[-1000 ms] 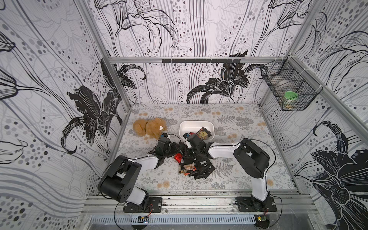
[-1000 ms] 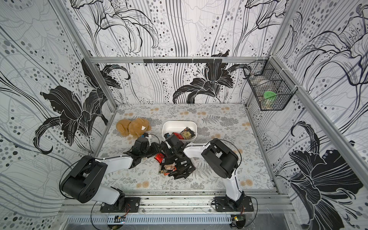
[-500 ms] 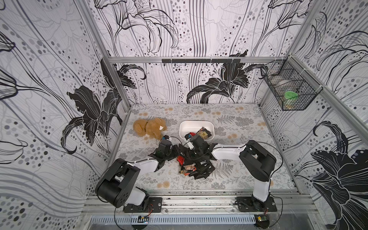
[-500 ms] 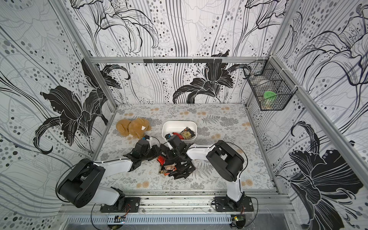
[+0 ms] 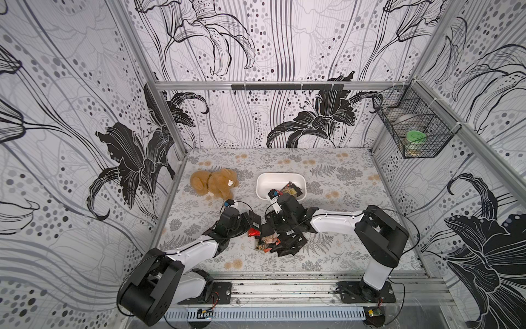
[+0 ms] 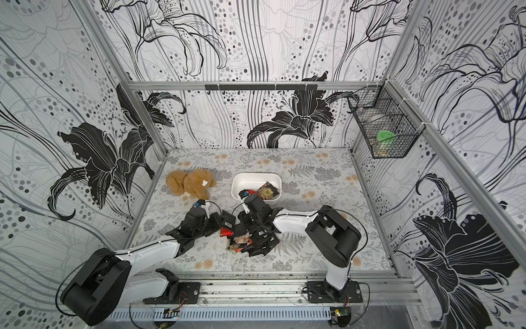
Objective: Put the tea bags into the storage box
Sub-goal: Pick up the tea bag from the center of the board.
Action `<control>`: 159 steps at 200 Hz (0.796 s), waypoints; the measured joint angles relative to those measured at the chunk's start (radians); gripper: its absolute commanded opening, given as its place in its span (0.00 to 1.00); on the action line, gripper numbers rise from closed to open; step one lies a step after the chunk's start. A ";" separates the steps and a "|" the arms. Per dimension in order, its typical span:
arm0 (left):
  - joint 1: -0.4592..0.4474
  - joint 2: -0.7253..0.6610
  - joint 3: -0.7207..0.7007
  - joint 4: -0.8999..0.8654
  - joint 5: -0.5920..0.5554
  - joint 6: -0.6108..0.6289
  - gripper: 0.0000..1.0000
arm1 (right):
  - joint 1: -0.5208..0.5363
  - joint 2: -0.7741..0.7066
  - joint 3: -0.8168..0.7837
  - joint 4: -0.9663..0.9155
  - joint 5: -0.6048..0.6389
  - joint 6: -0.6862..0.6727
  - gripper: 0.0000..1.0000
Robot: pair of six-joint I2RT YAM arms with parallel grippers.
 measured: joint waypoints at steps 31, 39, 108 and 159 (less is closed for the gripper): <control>0.000 -0.053 -0.020 -0.021 -0.016 -0.021 0.00 | 0.000 0.000 -0.002 0.006 0.021 0.002 0.26; 0.000 -0.080 -0.018 -0.029 -0.020 -0.022 0.00 | 0.000 -0.006 -0.013 0.019 0.036 0.004 0.26; -0.002 -0.285 0.130 -0.285 -0.098 0.013 0.00 | -0.011 -0.324 -0.257 0.137 0.310 0.018 0.29; -0.048 -0.172 0.395 -0.373 -0.156 0.030 0.00 | -0.187 -0.507 -0.414 0.201 0.352 0.097 0.44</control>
